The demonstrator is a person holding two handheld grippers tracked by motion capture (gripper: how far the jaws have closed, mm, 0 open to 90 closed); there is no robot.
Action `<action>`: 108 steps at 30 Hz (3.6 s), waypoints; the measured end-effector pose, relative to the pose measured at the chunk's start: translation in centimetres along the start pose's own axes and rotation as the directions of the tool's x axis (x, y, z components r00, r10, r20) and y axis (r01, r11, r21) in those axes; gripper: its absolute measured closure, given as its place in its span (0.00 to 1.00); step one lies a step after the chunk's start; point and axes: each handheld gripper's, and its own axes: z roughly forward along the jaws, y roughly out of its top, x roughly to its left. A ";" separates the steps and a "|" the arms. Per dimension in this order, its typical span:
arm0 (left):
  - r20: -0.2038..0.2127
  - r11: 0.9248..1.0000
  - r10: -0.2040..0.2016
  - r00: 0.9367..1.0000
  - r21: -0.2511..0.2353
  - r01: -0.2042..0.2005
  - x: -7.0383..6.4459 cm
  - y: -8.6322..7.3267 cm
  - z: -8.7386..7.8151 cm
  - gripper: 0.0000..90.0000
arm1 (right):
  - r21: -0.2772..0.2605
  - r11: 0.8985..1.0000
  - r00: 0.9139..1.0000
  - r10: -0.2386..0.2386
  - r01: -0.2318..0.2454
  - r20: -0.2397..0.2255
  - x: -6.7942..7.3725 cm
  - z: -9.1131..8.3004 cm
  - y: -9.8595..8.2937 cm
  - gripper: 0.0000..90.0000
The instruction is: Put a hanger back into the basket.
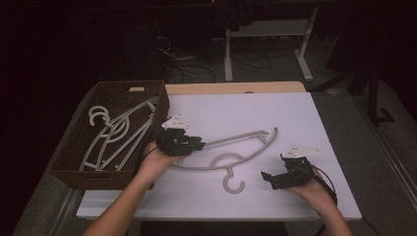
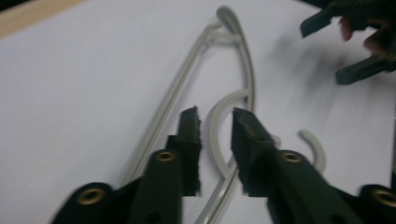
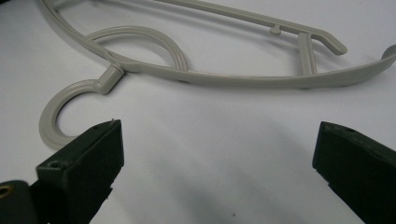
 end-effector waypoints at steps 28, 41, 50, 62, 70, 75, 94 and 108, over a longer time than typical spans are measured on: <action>0.050 0.975 0.025 0.998 0.221 -0.035 -1.0 -3.6 5.9 1.00 | 0.013 1.000 1.000 -0.007 0.007 -0.006 0.0 0.3 -0.1 0.02; 0.107 0.974 0.029 0.994 0.220 -0.052 -2.4 -3.2 6.8 1.00 | 0.015 1.000 1.000 -0.007 0.007 -0.006 -0.1 0.3 -0.1 0.02; 0.192 0.972 0.038 0.981 0.219 -0.080 -4.5 -2.9 7.9 1.00 | 0.020 1.000 1.000 -0.004 0.004 -0.004 -0.1 0.4 -0.1 0.02; 0.176 0.983 0.064 0.982 0.160 -0.092 -4.2 -2.3 6.5 0.84 | 0.040 0.997 0.997 0.070 -0.071 0.038 -1.9 0.1 0.0 0.16; 0.089 0.996 0.015 0.996 0.083 -0.022 -1.5 -2.2 3.1 0.50 | 0.091 0.979 0.975 0.168 -0.183 0.146 -4.9 0.4 0.7 0.72; 0.065 0.999 -0.007 0.998 0.041 0.005 -0.8 -2.3 2.1 0.32 | 0.140 0.967 0.963 0.182 -0.211 0.196 -6.1 1.3 1.2 0.97; 0.059 1.000 -0.024 0.998 0.013 0.024 -0.3 -2.4 1.6 0.25 | 0.195 0.957 0.961 0.171 -0.214 0.215 -8.4 8.0 6.8 0.99; 0.014 0.999 -0.031 0.999 0.022 0.031 0.0 -2.6 1.5 0.31 | 0.140 0.969 0.970 0.181 -0.204 0.164 -8.7 11.7 11.5 0.83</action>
